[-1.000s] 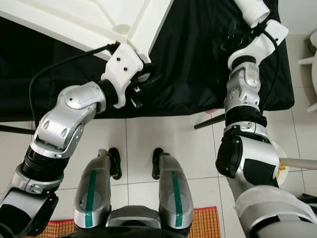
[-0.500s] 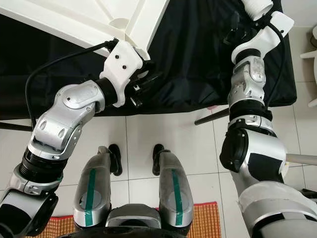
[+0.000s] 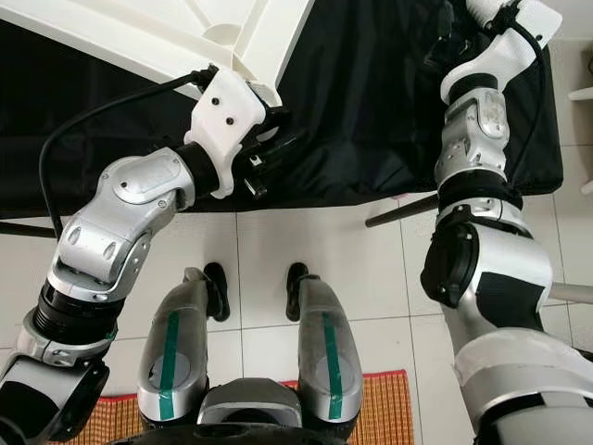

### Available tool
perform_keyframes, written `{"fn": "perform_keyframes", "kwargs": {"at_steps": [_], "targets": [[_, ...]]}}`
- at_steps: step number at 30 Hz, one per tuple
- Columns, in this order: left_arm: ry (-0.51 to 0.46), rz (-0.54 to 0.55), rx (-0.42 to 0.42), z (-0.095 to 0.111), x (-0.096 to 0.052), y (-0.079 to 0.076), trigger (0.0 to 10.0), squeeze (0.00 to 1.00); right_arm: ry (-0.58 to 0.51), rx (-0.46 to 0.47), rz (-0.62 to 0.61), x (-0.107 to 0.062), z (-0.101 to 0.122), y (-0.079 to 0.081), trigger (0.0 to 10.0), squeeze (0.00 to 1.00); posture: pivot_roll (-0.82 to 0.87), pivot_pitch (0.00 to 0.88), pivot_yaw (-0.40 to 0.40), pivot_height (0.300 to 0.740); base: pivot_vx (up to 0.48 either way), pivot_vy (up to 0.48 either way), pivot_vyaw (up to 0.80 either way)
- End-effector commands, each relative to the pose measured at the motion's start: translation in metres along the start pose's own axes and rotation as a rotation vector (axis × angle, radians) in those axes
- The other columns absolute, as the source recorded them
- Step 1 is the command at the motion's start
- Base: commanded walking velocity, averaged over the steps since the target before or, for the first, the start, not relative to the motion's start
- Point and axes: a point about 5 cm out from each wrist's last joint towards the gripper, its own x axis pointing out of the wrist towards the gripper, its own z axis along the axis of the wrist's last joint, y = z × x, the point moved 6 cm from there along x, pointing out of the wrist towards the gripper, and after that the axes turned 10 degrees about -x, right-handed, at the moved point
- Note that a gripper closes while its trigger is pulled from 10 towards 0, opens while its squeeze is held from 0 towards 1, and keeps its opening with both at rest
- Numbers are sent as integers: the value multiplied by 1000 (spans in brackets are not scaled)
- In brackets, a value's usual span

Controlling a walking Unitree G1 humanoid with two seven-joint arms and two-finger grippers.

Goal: Building children table

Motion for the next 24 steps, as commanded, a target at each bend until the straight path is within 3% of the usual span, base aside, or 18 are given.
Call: {"fn": "perform_keyframes", "kwargs": {"at_steps": [1, 24], "targets": [[67, -11, -39, -18, 0, -4, 10000, 0, 16, -14, 7, -2, -5, -2, 10000, 0, 58, 344, -22, 740, 0, 0, 0], [76, -6, -60, -19, -1, -7, 10000, 0, -43, -47, 93, 8, 15, 11, 10000, 0, 58, 356, -21, 740, 0, 0, 0]]}}
